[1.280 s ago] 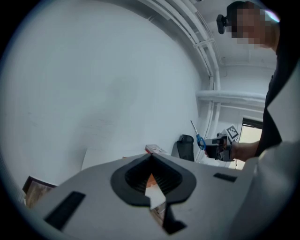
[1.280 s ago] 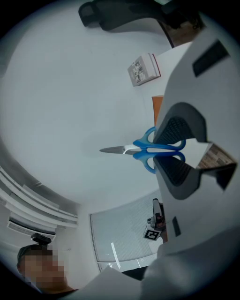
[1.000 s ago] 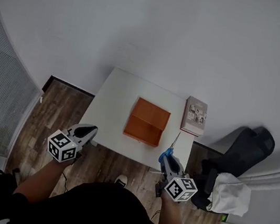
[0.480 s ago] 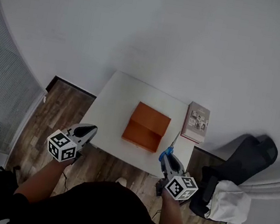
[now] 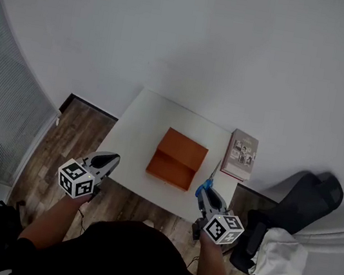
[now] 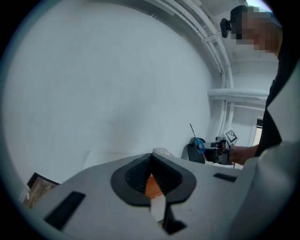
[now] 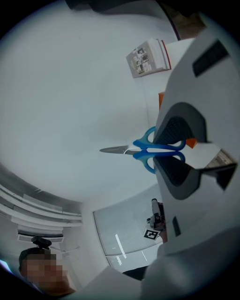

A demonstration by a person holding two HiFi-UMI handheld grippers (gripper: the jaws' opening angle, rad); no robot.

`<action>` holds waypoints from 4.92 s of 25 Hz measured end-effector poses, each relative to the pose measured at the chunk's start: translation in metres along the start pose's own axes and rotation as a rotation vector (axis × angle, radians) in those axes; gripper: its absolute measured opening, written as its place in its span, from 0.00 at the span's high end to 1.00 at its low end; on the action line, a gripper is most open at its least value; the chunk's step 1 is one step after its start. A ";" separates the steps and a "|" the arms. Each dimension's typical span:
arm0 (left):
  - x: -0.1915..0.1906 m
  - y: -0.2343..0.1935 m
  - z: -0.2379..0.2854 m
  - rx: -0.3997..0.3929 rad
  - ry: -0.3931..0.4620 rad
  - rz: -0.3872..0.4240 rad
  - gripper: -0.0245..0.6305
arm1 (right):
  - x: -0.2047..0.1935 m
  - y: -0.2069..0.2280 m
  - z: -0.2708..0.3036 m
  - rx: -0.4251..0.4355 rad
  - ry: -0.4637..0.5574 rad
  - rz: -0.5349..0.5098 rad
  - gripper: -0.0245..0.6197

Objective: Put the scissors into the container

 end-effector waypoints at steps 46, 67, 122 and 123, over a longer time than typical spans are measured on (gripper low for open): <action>-0.008 -0.089 0.084 -0.089 -0.039 -0.071 0.95 | 0.020 0.047 0.102 -0.135 -0.102 -0.063 0.83; -0.012 -0.122 0.113 -0.075 -0.086 -0.090 0.95 | -0.051 0.118 0.157 -0.234 -0.374 -0.188 0.83; -0.049 -0.188 0.133 -0.064 -0.174 -0.159 0.95 | -0.204 0.165 0.229 -0.140 -1.116 -0.775 0.83; -0.049 -0.188 0.133 -0.064 -0.173 -0.160 0.95 | -0.205 0.166 0.229 -0.140 -1.120 -0.774 0.83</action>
Point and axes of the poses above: the fingertips, and each gripper's own axes: z forward along the fingers, y to its right, x out of its top, the point moved 4 cm from there along -z, backward along the fingers, and after that the axes turned 12 degrees about z, right-handed, at the moved point
